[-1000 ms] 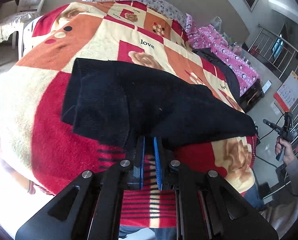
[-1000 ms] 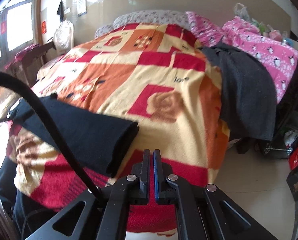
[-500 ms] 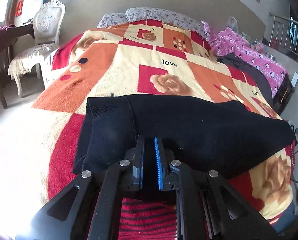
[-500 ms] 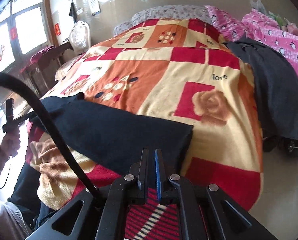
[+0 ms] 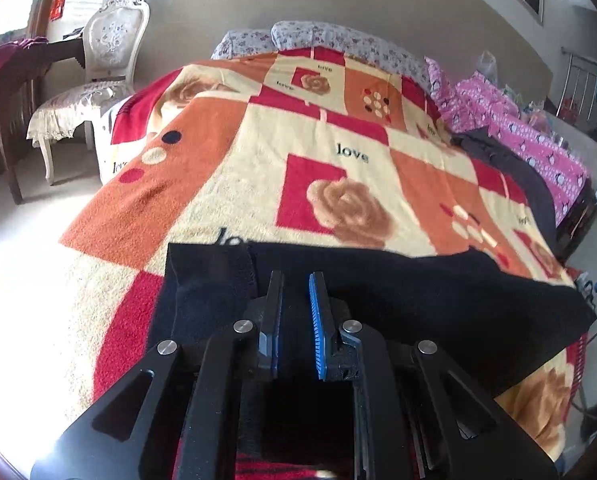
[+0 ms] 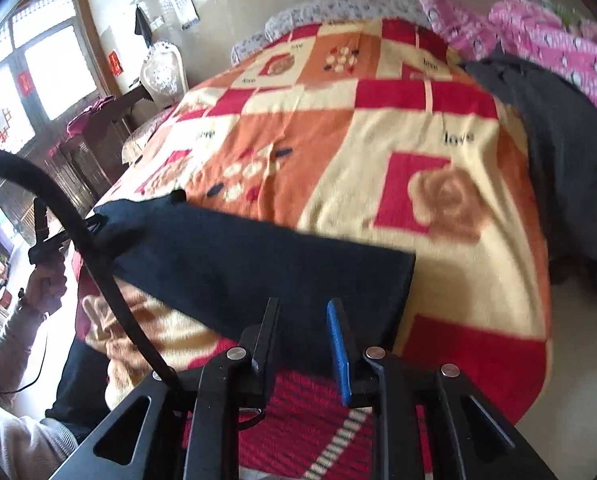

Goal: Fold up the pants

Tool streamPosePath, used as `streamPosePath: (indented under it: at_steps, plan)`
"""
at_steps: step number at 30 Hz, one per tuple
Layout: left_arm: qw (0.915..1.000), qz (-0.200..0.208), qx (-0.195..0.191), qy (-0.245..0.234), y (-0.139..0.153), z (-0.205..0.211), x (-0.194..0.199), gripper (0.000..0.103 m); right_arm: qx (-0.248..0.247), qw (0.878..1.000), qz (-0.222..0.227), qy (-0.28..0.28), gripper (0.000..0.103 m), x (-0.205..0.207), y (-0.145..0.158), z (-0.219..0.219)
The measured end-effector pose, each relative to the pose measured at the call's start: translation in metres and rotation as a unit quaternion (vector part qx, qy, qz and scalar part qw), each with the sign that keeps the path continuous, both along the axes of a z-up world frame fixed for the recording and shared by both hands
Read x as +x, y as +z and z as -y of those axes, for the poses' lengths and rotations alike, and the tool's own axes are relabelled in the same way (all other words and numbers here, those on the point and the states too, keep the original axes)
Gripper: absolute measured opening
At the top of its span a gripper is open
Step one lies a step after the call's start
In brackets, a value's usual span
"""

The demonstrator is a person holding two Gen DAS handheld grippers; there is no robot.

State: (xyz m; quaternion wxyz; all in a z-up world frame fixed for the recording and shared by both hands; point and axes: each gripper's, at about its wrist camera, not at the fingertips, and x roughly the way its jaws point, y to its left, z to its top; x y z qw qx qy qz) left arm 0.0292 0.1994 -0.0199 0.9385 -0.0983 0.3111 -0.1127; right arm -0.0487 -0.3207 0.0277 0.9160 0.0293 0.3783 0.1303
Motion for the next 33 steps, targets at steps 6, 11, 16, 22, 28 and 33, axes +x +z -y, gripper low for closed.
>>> streamPosePath:
  at_steps: [6, 11, 16, 22, 28, 33]
  plan:
    - [0.9934, -0.077, -0.032, 0.079, -0.019, -0.015, 0.037, 0.010, -0.036, 0.999, -0.024, -0.016, 0.047, 0.055, -0.036, -0.009]
    - [0.9918, -0.093, -0.049, 0.073, -0.026, -0.019, 0.054, 0.010, 0.004, 0.999, -0.016, -0.040, 0.050, 0.060, -0.062, 0.007]
    - [0.9929, -0.087, -0.039, 0.071, -0.027, -0.018, 0.062, 0.010, -0.008, 0.999, -0.002, -0.042, 0.058, 0.059, -0.065, -0.002]
    - [0.9904, -0.082, -0.062, 0.092, -0.017, -0.023, 0.038, 0.010, -0.002, 0.998, -0.009, -0.062, 0.058, 0.056, -0.052, -0.004]
    - [0.9978, -0.008, -0.051, 0.041, 0.005, 0.026, -0.008, 0.011, -0.015, 0.999, 0.035, -0.022, 0.058, 0.025, -0.042, -0.033]
    - [0.9981, -0.031, -0.041, -0.034, 0.001, 0.100, -0.011, 0.011, -0.014, 0.999, 0.026, -0.027, 0.067, 0.029, -0.072, -0.037]
